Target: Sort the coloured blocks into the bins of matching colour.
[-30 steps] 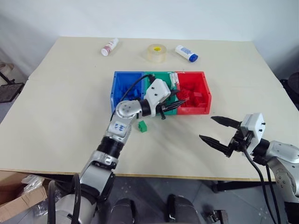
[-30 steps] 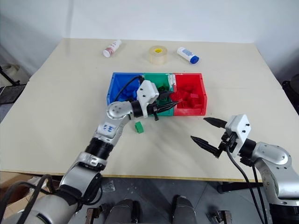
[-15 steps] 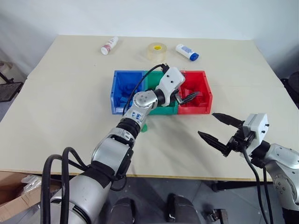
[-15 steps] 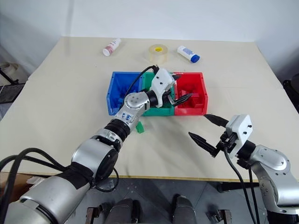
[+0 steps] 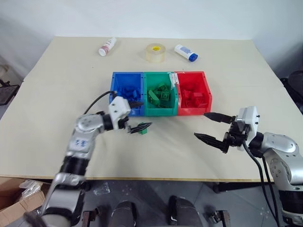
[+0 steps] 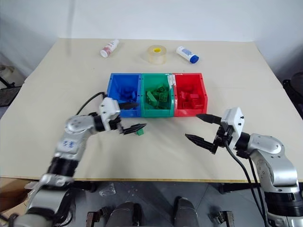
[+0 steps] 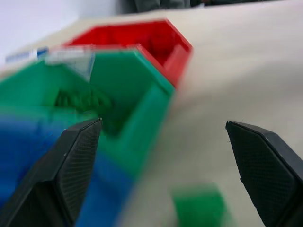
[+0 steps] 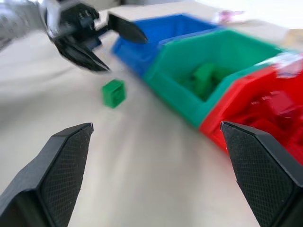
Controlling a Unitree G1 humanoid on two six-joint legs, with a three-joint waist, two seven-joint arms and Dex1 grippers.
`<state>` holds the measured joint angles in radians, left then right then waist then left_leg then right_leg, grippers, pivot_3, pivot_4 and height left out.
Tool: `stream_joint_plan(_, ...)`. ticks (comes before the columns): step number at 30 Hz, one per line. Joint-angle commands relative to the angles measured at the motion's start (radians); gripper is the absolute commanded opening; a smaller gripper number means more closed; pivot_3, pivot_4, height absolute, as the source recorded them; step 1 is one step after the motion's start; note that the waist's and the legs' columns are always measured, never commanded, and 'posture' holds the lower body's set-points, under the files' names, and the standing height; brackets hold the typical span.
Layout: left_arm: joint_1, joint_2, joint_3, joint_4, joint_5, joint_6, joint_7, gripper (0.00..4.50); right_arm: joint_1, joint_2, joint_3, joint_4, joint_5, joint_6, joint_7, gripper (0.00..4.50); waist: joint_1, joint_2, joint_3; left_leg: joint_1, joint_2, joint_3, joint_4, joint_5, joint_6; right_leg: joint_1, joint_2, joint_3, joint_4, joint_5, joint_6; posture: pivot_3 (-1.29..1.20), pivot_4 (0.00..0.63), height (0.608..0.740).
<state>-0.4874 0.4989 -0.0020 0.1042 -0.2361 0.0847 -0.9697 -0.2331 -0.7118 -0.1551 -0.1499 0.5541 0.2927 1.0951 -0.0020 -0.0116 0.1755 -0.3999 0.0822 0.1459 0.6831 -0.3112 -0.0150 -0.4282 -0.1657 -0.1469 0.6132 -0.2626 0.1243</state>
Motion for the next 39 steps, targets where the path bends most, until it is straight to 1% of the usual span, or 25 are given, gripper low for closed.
stream_joint_plan(1,0.109,0.089,0.076,-0.181,-0.083,0.106,-0.020,4.45,-0.031,-0.028,0.017,0.046,-0.021,-0.034,0.066,4.50,0.003,0.000,0.000,0.000,0.000,0.000,0.000,0.000,0.000,0.000,0.000,0.000,0.000,0.000,0.000,0.00,0.150,0.740)
stream_joint_plan(5,0.297,0.210,0.165,-0.273,-0.127,0.144,-0.067,4.45,-0.081,-0.031,0.037,0.111,-0.035,-0.048,0.109,4.50,-0.001,0.000,0.000,0.001,0.000,0.000,0.000,0.000,0.000,0.000,0.000,0.001,0.000,0.000,0.000,0.00,0.150,0.740)
stream_joint_plan(8,0.381,0.255,0.229,-0.289,-0.148,0.138,-0.077,4.45,-0.118,-0.029,0.055,0.151,-0.045,-0.054,0.138,4.50,-0.001,0.000,0.000,0.001,0.001,0.000,0.000,0.000,0.000,0.000,0.000,0.001,0.001,0.000,-0.001,0.00,0.150,0.740)
stream_joint_plan(10,0.395,0.262,0.238,-0.299,-0.152,0.141,-0.066,4.45,-0.137,-0.025,0.064,0.173,-0.052,-0.059,0.150,4.50,0.004,0.000,0.000,0.001,0.001,0.001,0.000,0.000,-0.001,0.000,0.000,0.001,0.001,0.000,-0.001,0.00,0.150,0.740)
stream_joint_plan(16,0.308,0.175,0.119,-0.307,-0.099,0.151,0.026,4.45,-0.165,-0.012,0.081,0.200,-0.067,-0.069,0.165,4.50,0.004,0.001,0.000,0.001,0.000,0.001,0.000,0.000,-0.001,0.000,0.000,0.001,0.001,0.000,-0.001,0.00,0.150,0.740)
stream_joint_plan(19,0.252,0.106,0.015,-0.253,-0.040,0.140,0.060,4.45,-0.160,-0.010,0.079,0.188,-0.067,-0.068,0.162,4.50,0.002,0.001,0.000,0.001,0.000,0.001,0.000,0.000,-0.001,0.000,0.000,0.001,0.002,0.000,-0.001,0.00,0.150,0.740)
stream_joint_plan(24,0.154,0.019,-0.080,-0.082,0.037,0.044,0.075,4.45,-0.121,-0.019,0.057,0.145,-0.059,-0.064,0.144,4.50,0.001,0.001,0.000,0.002,0.000,0.001,0.000,0.000,-0.001,0.000,0.000,0.001,0.002,0.000,-0.001,0.00,0.150,0.740)
stream_joint_plan(28,0.086,-0.016,-0.112,0.045,0.068,-0.031,0.058,4.45,-0.073,-0.024,0.032,0.097,-0.050,-0.053,0.120,4.50,0.002,0.001,0.000,0.002,0.000,0.001,0.000,0.000,-0.001,0.000,0.000,0.001,0.001,0.000,-0.001,0.00,0.150,0.740)
stream_joint_plan(36,-0.046,-0.060,-0.130,0.260,0.104,-0.107,0.047,4.45,0.009,-0.022,-0.002,0.015,-0.034,-0.035,0.069,4.50,0.002,0.000,0.000,0.002,0.000,0.001,0.000,0.000,-0.001,0.000,0.000,0.001,0.002,0.000,-0.001,0.00,0.150,0.740)
stream_joint_plan(39,-0.082,-0.091,-0.127,0.320,0.092,-0.140,0.030,3.90,0.021,-0.018,-0.005,0.001,-0.032,-0.032,0.058,4.50,0.002,0.000,0.000,0.002,0.000,0.001,0.000,0.000,-0.001,0.000,0.000,0.001,0.001,0.000,-0.001,0.00,0.150,0.740)
